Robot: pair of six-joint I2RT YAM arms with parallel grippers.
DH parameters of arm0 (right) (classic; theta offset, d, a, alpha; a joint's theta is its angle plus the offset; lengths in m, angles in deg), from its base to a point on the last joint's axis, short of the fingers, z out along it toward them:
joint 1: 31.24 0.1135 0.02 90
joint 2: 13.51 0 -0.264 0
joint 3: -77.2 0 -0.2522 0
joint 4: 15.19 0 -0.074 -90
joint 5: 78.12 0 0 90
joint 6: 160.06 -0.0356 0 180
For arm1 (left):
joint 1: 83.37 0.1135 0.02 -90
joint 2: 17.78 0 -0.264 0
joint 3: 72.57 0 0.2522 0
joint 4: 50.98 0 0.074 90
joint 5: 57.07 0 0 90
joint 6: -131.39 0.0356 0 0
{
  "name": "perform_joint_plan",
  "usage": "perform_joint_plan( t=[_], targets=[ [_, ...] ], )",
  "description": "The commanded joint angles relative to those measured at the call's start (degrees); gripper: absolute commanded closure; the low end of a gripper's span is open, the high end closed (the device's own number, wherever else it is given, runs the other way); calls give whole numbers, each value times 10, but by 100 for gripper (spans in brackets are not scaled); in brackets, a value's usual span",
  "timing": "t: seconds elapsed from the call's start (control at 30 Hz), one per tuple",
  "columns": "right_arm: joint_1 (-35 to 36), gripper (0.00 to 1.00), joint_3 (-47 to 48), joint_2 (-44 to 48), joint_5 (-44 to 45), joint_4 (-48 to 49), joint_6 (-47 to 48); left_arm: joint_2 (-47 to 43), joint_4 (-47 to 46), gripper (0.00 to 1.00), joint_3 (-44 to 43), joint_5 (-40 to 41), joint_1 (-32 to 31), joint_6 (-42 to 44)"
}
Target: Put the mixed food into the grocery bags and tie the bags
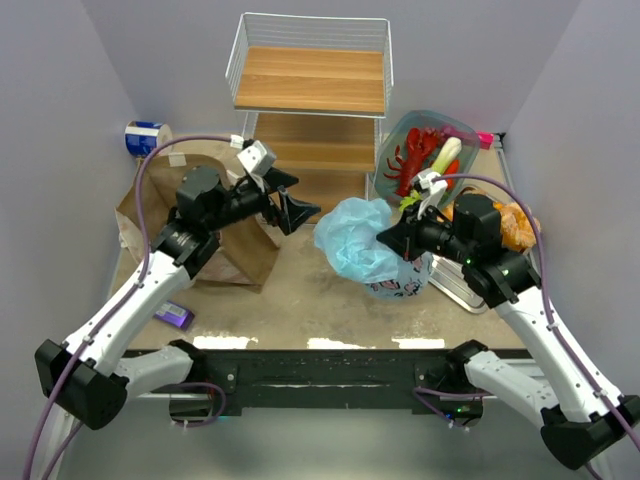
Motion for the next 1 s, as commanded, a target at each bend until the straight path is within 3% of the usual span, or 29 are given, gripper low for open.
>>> perform_joint_plan(
  t=[0.0,0.13,0.6,0.7,0.73,0.8,0.83,0.9,0.93,0.97],
  targets=[
    [0,100,2,8,-82,63,-5,28,-67,0,4,-128,6,-94],
    [1,100,9,-1,-103,65,8,50,-113,0,14,-229,8,-134],
    [0,100,27,-22,-102,77,38,107,-120,1,9,-314,2,-161],
    [0,100,24,-36,-90,87,37,110,-125,14,9,-335,-14,-160],
    [0,100,23,-38,-85,90,36,112,-126,28,12,-344,-20,-160],
    [0,100,21,-53,-67,96,32,111,-133,45,14,-350,-35,-157],
    [0,100,20,-59,-56,99,31,107,-134,64,16,-346,-39,-155],
    [1,100,19,-76,-36,102,25,104,-129,80,16,-338,-42,-146],
    [0,94,20,-83,-19,100,23,102,-122,92,12,-321,-42,-139],
    [0,85,25,-89,-16,98,18,103,-80,98,6,-304,-42,-106]
  ],
)
